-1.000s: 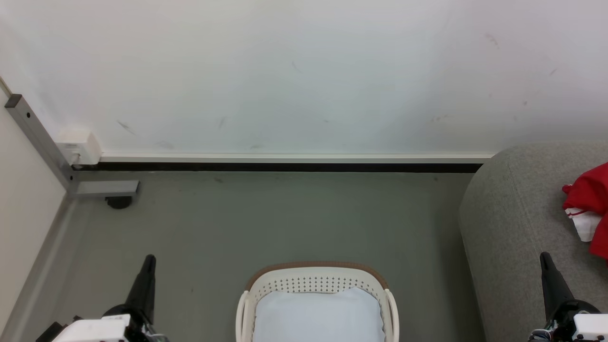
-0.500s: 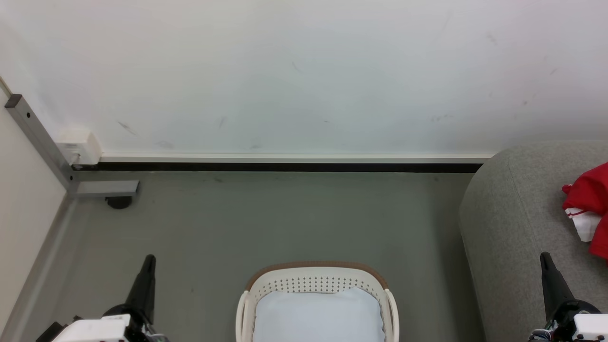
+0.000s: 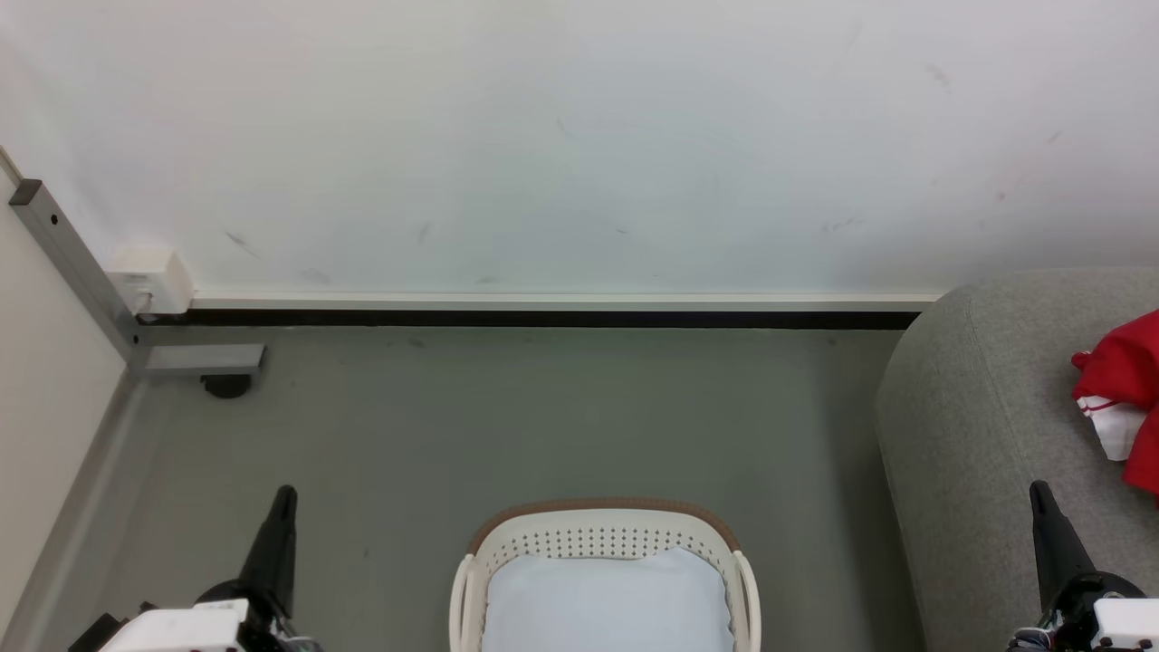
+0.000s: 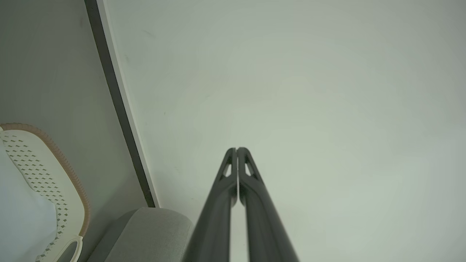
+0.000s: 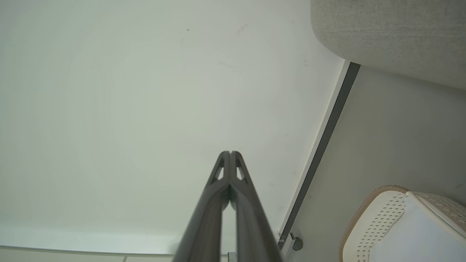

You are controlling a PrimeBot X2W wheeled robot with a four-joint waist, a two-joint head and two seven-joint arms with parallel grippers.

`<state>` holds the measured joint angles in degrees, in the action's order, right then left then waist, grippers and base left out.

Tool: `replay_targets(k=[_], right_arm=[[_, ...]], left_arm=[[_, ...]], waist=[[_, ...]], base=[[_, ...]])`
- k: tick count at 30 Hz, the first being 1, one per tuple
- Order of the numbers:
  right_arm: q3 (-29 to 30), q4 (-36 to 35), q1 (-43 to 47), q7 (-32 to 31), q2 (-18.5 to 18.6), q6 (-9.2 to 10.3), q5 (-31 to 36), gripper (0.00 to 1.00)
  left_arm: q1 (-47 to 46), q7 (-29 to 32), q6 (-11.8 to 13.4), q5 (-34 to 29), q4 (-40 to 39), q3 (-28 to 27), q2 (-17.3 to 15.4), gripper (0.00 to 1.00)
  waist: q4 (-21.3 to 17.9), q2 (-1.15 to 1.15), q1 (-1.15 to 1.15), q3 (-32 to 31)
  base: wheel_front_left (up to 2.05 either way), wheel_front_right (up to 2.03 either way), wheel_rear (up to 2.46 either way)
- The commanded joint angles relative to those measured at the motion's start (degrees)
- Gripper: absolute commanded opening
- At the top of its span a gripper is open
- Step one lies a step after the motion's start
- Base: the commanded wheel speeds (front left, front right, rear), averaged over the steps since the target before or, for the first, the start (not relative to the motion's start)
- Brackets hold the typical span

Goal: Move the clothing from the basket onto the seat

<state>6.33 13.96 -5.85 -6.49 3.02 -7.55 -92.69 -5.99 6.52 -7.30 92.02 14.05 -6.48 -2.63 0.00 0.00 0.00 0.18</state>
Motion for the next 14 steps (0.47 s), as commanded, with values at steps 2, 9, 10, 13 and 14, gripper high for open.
replay_targets(k=[2,9,10,13,14], right_arm=[[0.3,0.2,-0.7,-0.1,-0.1,0.12,0.3,0.00],[0.3,0.2,-0.7,-0.1,-0.1,0.12,0.4,0.00],[0.3,0.2,-0.7,-0.1,-0.1,0.12,0.4,0.00],[0.3,0.2,-0.7,-0.1,-0.1,0.12,0.4,0.00],[0.3,0.2,-0.7,-0.1,-0.1,0.12,0.4,0.00]], left_arm=[[-0.5,0.2,-0.4,0.7,0.0,-0.2,-0.5,0.00],[-0.5,0.2,-0.4,0.7,0.0,-0.2,-0.5,0.00],[-0.5,0.2,-0.4,0.7,0.0,-0.2,-0.5,0.00],[-0.5,0.2,-0.4,0.7,0.0,-0.2,-0.5,0.00],[-0.5,0.2,-0.4,0.7,0.0,-0.2,-0.5,0.00]], waist=[[0.0,0.00,0.00,0.0],[0.0,0.00,0.00,0.0],[0.0,0.00,0.00,0.0],[0.0,0.00,0.00,0.0],[0.0,0.00,0.00,0.0]], base=[[0.00,0.00,0.00],[0.00,0.00,0.00],[0.00,0.00,0.00],[0.00,0.00,0.00],[0.00,0.00,0.00]])
